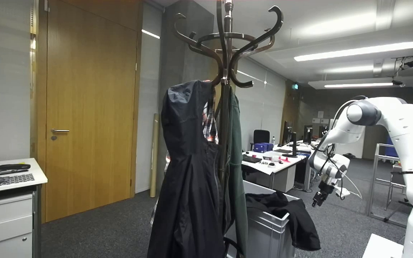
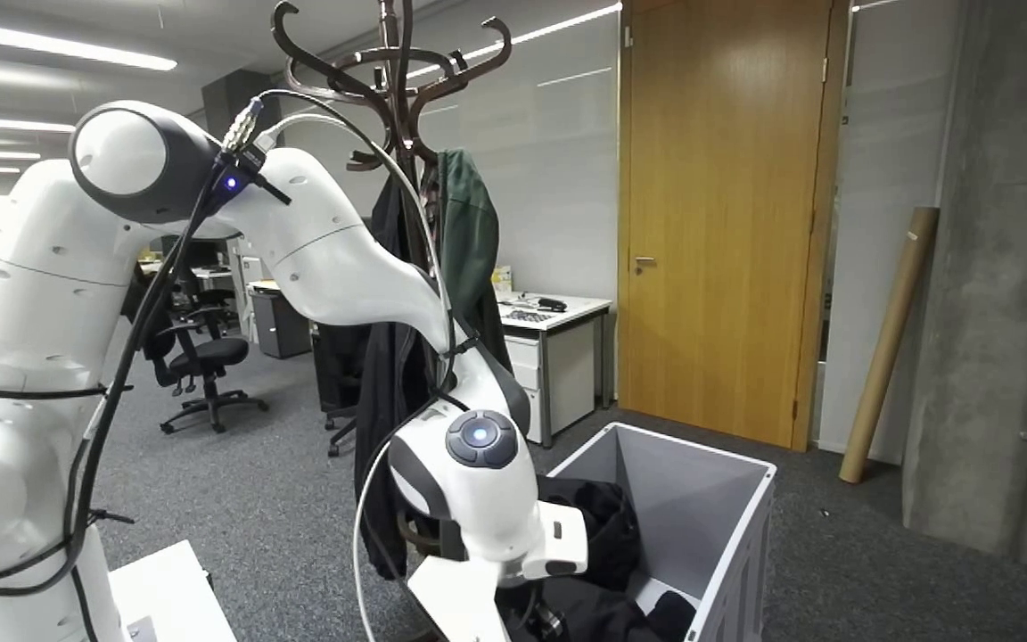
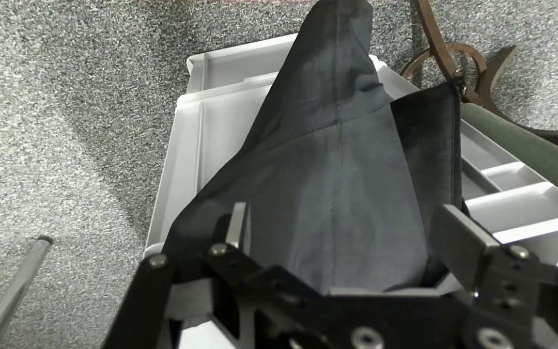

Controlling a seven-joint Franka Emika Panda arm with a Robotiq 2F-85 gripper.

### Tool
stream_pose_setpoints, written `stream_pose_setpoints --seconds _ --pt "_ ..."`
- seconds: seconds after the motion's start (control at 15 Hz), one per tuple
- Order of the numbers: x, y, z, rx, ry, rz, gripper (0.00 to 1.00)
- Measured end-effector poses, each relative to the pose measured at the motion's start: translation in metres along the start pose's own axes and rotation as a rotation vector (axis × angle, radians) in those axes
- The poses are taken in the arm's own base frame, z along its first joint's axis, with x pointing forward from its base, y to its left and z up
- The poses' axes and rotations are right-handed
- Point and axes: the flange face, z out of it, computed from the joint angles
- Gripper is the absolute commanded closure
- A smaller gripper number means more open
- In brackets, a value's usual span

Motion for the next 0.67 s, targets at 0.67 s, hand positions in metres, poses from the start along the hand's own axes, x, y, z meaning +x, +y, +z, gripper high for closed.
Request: stream_pose_setpoints --seconds 0.67 --pt "-0.02 0.004 0.049 0.026 0.01 0.106 0.0"
